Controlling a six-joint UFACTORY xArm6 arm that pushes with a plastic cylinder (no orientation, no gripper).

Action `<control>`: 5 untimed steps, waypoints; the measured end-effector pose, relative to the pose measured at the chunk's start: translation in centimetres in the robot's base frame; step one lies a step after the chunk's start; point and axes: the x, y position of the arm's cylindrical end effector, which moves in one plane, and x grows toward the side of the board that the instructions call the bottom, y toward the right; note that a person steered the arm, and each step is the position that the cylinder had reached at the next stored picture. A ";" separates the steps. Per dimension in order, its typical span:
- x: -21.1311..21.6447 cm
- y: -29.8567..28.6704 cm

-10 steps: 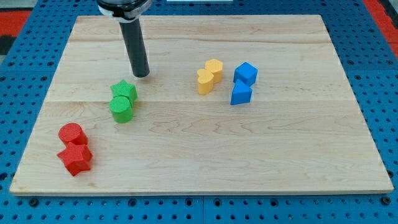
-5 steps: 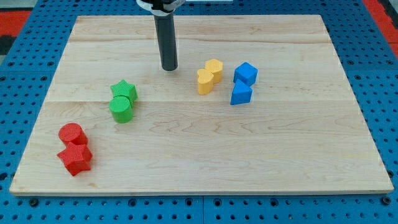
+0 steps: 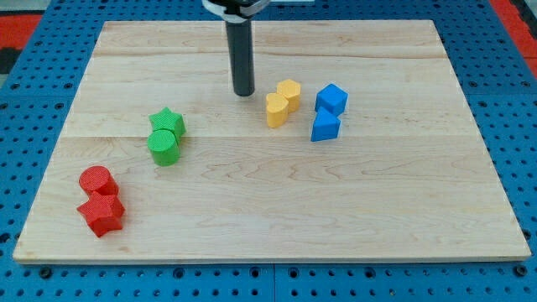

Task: Nudge the yellow heart right a bit

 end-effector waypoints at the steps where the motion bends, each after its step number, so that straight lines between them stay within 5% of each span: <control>1: 0.2 0.2; 5: 1.8 0.5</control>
